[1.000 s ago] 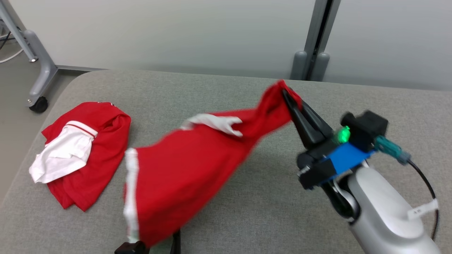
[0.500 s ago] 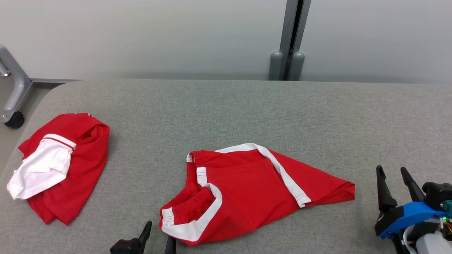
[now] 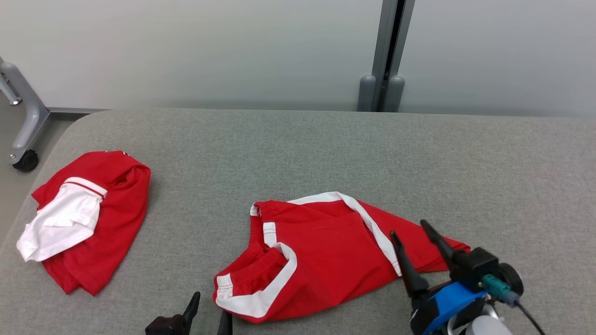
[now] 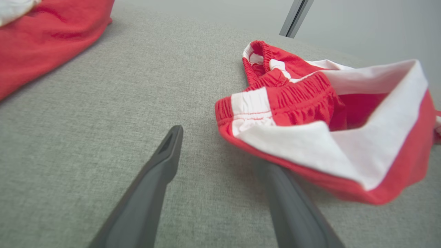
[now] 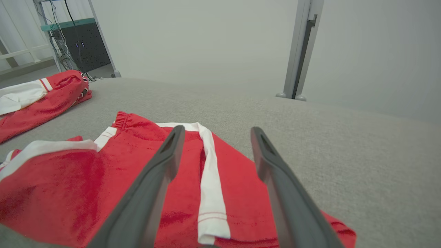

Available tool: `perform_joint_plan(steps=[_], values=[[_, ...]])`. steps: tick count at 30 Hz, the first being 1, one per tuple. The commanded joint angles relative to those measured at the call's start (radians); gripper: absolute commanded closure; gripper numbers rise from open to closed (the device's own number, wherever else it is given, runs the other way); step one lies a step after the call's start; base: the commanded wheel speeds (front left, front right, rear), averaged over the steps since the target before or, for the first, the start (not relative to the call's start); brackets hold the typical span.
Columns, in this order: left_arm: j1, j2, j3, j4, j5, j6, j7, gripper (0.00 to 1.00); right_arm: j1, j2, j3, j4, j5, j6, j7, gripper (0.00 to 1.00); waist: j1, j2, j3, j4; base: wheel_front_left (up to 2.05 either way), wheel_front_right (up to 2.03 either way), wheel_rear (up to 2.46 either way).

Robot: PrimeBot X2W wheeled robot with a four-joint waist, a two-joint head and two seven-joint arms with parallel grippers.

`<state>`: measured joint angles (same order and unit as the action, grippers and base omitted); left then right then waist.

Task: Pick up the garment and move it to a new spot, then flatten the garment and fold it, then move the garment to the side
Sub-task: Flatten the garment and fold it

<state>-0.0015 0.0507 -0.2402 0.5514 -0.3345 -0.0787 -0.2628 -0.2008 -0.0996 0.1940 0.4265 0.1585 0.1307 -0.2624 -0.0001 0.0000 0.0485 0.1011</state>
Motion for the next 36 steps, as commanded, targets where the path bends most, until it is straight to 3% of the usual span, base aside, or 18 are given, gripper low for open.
perform_joint_plan(steps=[1, 7, 29, 30, 31, 32, 36], values=[[0.002, 0.0, 0.002, 0.0, 0.0, 0.0, -0.003, 0.0, 0.021, -0.002, 0.027, 0.016, -0.011, 0.0, -0.003, 0.0, 0.0001, 0.0, 0.001, 0.001, 0.0, 0.0, 0.0], [-0.001, 0.0, -0.008, -0.003, -0.008, 0.005, -0.003, 0.0, 0.005, -0.009, 0.081, 0.145, -0.04, 0.0, -0.003, 0.0, 0.0001, 0.0, 0.007, 0.01, 0.0, 0.0, 0.0], [-0.017, 0.0, -0.013, -0.009, -0.01, 0.012, -0.003, 0.0, -0.043, 0.01, 0.013, 0.249, -0.133, 0.0, -0.004, 0.0, 0.0001, 0.0, 0.024, 0.036, 0.0, 0.0, 0.0], [-0.016, 0.0, -0.012, -0.008, -0.009, 0.011, -0.003, 0.0, -0.045, 0.007, 0.008, 0.253, -0.135, 0.0, -0.004, 0.07, 0.0001, 0.0, 0.024, 0.037, 0.0, 0.0, 0.0], [-0.016, 0.0, -0.011, -0.008, -0.009, 0.011, -0.003, 0.0, -0.046, 0.002, 0.002, 0.26, -0.141, 0.0, -0.004, 0.62, 0.0001, 0.0, 0.025, 0.038, 0.0, 0.0, 0.0], [-0.016, 0.0, -0.011, -0.008, -0.008, 0.011, -0.003, 0.0, -0.049, -0.006, -0.005, 0.271, -0.149, 0.0, -0.004, 0.98, 0.0001, 0.0, 0.026, 0.039, 0.0, 0.0, 0.0], [-0.022, 0.0, -0.015, -0.01, -0.007, 0.01, -0.003, 0.0, -0.103, -0.031, -0.043, 0.302, -0.156, 0.0, -0.004, 1.0, 0.0001, 0.0, 0.036, 0.046, 0.0, 0.0, 0.0]])
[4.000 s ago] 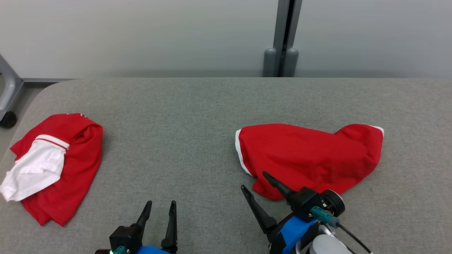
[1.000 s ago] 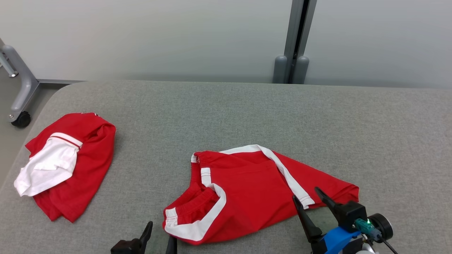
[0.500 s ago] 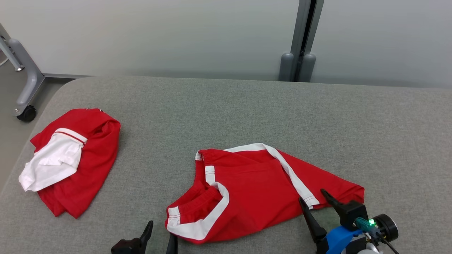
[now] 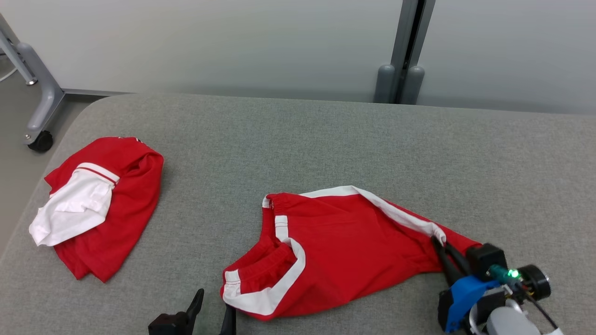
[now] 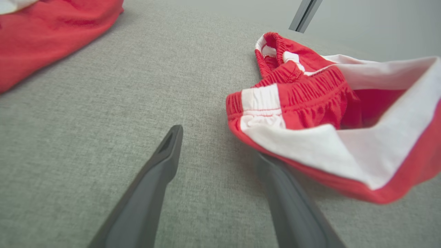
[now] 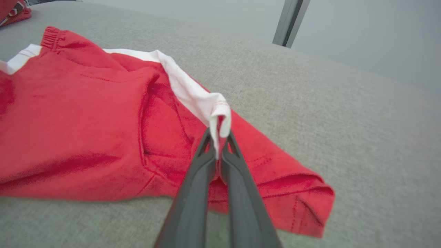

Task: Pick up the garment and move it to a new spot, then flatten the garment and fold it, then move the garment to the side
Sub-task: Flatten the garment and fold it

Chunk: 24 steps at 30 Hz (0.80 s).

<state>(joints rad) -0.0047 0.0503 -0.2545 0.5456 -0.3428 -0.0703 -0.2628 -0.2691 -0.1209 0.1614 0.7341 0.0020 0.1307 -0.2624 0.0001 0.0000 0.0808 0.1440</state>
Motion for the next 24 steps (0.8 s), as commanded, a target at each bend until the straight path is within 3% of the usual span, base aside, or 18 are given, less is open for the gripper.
perform_joint_plan(steps=[1, 7, 13, 14, 15, 19, 24], values=[[-0.022, 0.0, -0.001, -0.005, 0.003, 0.001, -0.003, 0.0, -0.046, -0.017, -0.023, -0.008, 0.006, 0.0, -0.004, 1.0, -0.0001, 0.0, 0.008, 0.005, 0.0, 0.0, 0.0], [-0.035, 0.0, -0.009, -0.007, 0.007, 0.0, -0.003, 0.0, -0.187, -0.086, -0.12, 0.019, 0.01, 0.0, -0.004, 1.0, -0.0001, 0.0, 0.038, 0.019, 0.0, 0.0, 0.0], [-0.065, 0.0, -0.038, -0.003, 0.001, -0.002, -0.003, 0.0, -0.366, -0.204, -0.281, 0.174, -0.075, 0.0, 0.004, 1.0, -0.0001, 0.0, 0.081, 0.063, 0.0, 0.0, 0.0], [-0.069, 0.0, -0.041, -0.005, -0.004, 0.001, -0.003, 0.0, -0.383, -0.216, -0.314, 0.197, -0.085, 0.0, 0.005, 0.62, -0.0001, 0.0, 0.087, 0.069, 0.0, 0.0, 0.0], [-0.073, 0.0, -0.047, -0.007, -0.008, 0.004, -0.003, 0.0, -0.394, -0.224, -0.345, 0.219, -0.103, 0.0, 0.009, 0.0, -0.0001, 0.0, 0.092, 0.075, 0.0, 0.0, 0.0], [-0.081, 0.0, -0.06, -0.015, -0.019, 0.011, -0.003, 0.0, -0.431, -0.176, -0.388, 0.222, -0.151, 0.0, -0.001, 0.0, -0.0001, 0.0, 0.105, 0.085, 0.0, 0.0, 0.0], [-0.08, 0.0, -0.06, -0.017, -0.027, 0.019, -0.003, 0.0, -0.402, -0.057, -0.233, 0.124, -0.064, 0.0, -0.004, 0.0, -0.0001, 0.0, 0.11, 0.08, 0.0, 0.0, 0.0]])
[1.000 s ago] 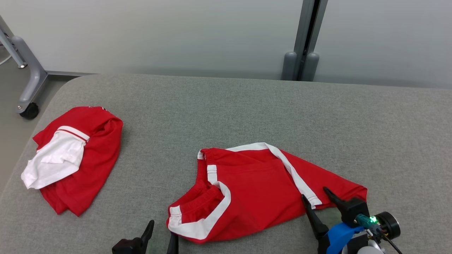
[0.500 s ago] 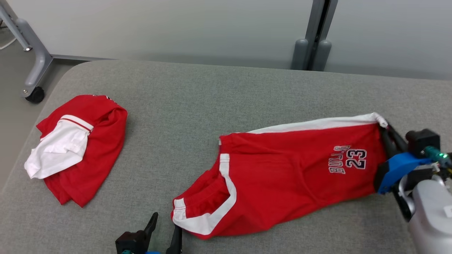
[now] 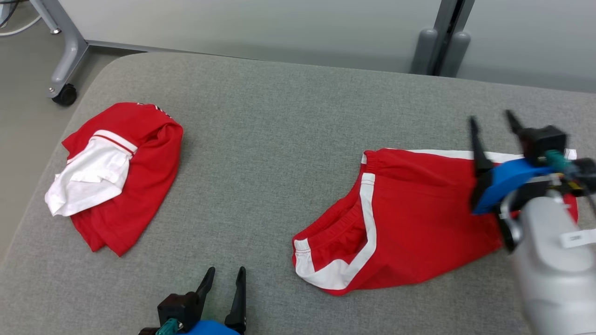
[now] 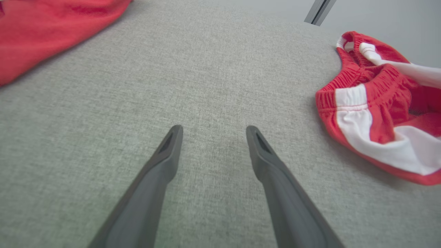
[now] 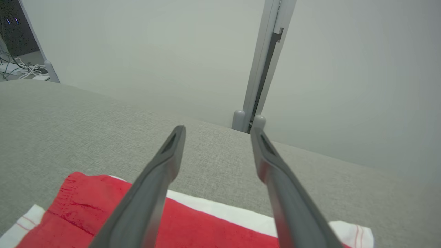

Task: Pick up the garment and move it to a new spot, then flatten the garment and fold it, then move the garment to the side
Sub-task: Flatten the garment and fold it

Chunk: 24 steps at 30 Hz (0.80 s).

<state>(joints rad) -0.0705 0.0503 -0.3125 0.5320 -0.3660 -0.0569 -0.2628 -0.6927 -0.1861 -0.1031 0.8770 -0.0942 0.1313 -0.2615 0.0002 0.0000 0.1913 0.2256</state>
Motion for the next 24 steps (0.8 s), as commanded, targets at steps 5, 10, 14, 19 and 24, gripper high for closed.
perform_joint_plan(steps=[5, 10, 14, 19, 24], values=[[-0.018, 0.0, -0.007, -0.001, -0.011, 0.008, -0.003, 0.0, 0.099, 0.085, 0.333, -0.083, 0.254, -0.001, -0.004, 0.0, -0.0002, 0.0, -0.008, -0.009, 0.0, 0.0, 0.0], [-0.014, 0.0, -0.011, 0.003, -0.011, 0.008, -0.003, 0.0, 0.141, 0.076, 0.578, -0.121, 0.473, -0.001, 0.033, 0.0, -0.0002, 0.0, -0.022, -0.013, 0.0, 0.0, 0.0], [-0.007, 0.0, -0.023, 0.006, -0.004, 0.005, -0.003, 0.0, 0.164, 0.036, 0.681, -0.139, 0.568, -0.001, 0.063, 0.0, -0.0002, 0.0, -0.031, -0.011, 0.0, 0.0, 0.0], [0.002, 0.0, -0.023, 0.006, -0.008, 0.005, -0.003, 0.0, 0.186, 0.016, 0.705, -0.107, 0.596, -0.001, 0.07, 0.0, -0.0002, 0.0, -0.038, -0.01, 0.0, 0.0, 0.0], [0.01, 0.0, -0.019, 0.009, -0.016, 0.006, -0.003, 0.0, 0.204, 0.029, 0.725, -0.089, 0.615, -0.001, 0.067, 0.0, -0.0002, 0.0, -0.046, -0.008, 0.0, 0.0, 0.0]])
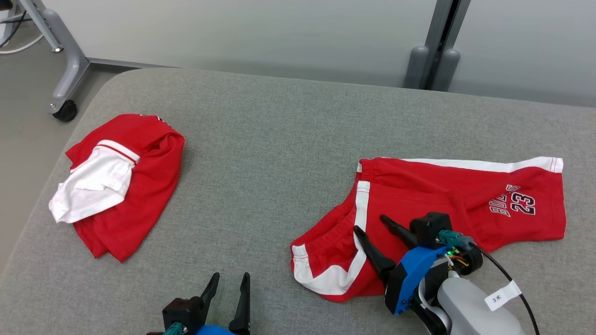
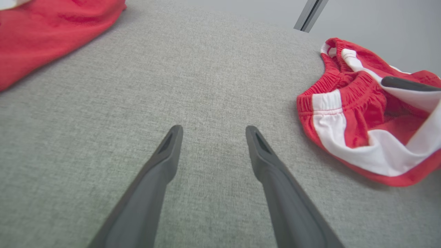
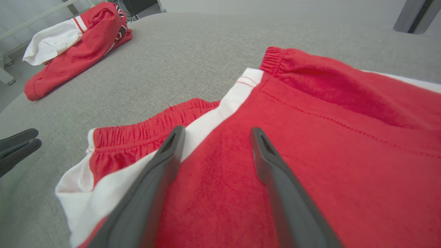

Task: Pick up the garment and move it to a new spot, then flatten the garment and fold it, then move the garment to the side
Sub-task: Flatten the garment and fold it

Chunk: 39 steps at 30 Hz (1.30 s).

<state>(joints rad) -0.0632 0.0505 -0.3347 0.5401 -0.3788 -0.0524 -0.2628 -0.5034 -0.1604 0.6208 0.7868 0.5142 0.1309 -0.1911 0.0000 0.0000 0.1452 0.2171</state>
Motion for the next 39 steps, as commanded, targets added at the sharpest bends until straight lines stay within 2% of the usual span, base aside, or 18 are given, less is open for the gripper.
perform_joint_plan(steps=[1, 9, 10, 11, 13, 14, 26, 31, 35, 36, 37, 39], values=[[0.004, 0.0, 0.003, 0.002, -0.005, 0.001, -0.003, 0.0, 0.017, 0.007, 0.005, 0.003, 0.012, 0.0, -0.003, 0.0, 0.0, 0.0, -0.002, 0.0, 0.0, 0.0, 0.0], [0.003, 0.0, -0.005, 0.004, -0.011, -0.001, -0.003, 0.0, 0.009, 0.025, 0.013, 0.041, 0.024, 0.0, 0.006, 0.01, 0.0, 0.0, -0.004, 0.01, 0.0, 0.0, 0.0], [0.003, 0.0, -0.005, 0.004, -0.012, -0.001, -0.003, 0.0, 0.008, 0.028, 0.011, 0.05, 0.023, 0.0, 0.004, 0.16, 0.0, 0.0, -0.004, 0.012, 0.0, 0.0, 0.0], [0.004, 0.0, -0.006, 0.004, -0.013, -0.001, -0.003, 0.0, 0.008, 0.031, 0.008, 0.055, 0.026, 0.0, 0.0, 0.53, 0.0, 0.0, -0.004, 0.013, 0.0, 0.0, 0.0], [0.006, 0.0, -0.005, 0.004, -0.014, 0.0, -0.003, 0.0, 0.009, 0.037, 0.002, 0.062, 0.034, 0.0, -0.01, 0.91, 0.0, 0.0, -0.004, 0.013, 0.0, 0.0, 0.0], [0.007, 0.0, -0.004, 0.003, -0.014, 0.0, -0.003, 0.0, 0.01, 0.038, -0.002, 0.062, 0.036, 0.0, -0.019, 1.0, 0.0, 0.0, -0.004, 0.013, 0.0, 0.0, 0.0], [0.013, 0.0, 0.009, 0.005, -0.006, -0.005, -0.003, 0.0, 0.032, 0.036, -0.055, 0.009, 0.069, 0.0, -0.072, 1.0, 0.0, 0.0, -0.026, -0.02, 0.0, 0.0, 0.0], [0.031, 0.0, 0.023, 0.007, 0.005, -0.006, -0.003, 0.0, 0.082, 0.039, -0.149, -0.086, 0.046, 0.0, -0.074, 1.0, 0.0, 0.0, -0.053, -0.056, 0.0, 0.0, 0.0], [0.043, 0.0, 0.035, 0.012, 0.013, -0.012, -0.003, 0.0, 0.169, 0.046, -0.282, -0.156, -0.007, 0.0, -0.075, 1.0, 0.0, 0.0, -0.08, -0.089, 0.0, 0.0, 0.0], [0.048, 0.0, 0.04, 0.013, 0.014, -0.014, -0.003, 0.0, 0.195, 0.051, -0.328, -0.166, -0.024, 0.0, -0.075, 0.65, 0.0, 0.0, -0.086, -0.097, 0.0, 0.0, 0.0], [0.052, 0.0, 0.043, 0.015, 0.016, -0.015, -0.003, 0.0, 0.221, 0.056, -0.371, -0.172, -0.042, 0.0, -0.075, 0.0, 0.0, 0.0, -0.092, -0.106, 0.0, 0.0, 0.0], [0.057, 0.0, 0.048, 0.016, 0.019, -0.018, -0.003, 0.0, 0.272, 0.072, -0.469, -0.177, -0.089, 0.0, -0.075, 0.0, 0.0, 0.0, -0.1, -0.123, 0.0, 0.0, 0.0]])
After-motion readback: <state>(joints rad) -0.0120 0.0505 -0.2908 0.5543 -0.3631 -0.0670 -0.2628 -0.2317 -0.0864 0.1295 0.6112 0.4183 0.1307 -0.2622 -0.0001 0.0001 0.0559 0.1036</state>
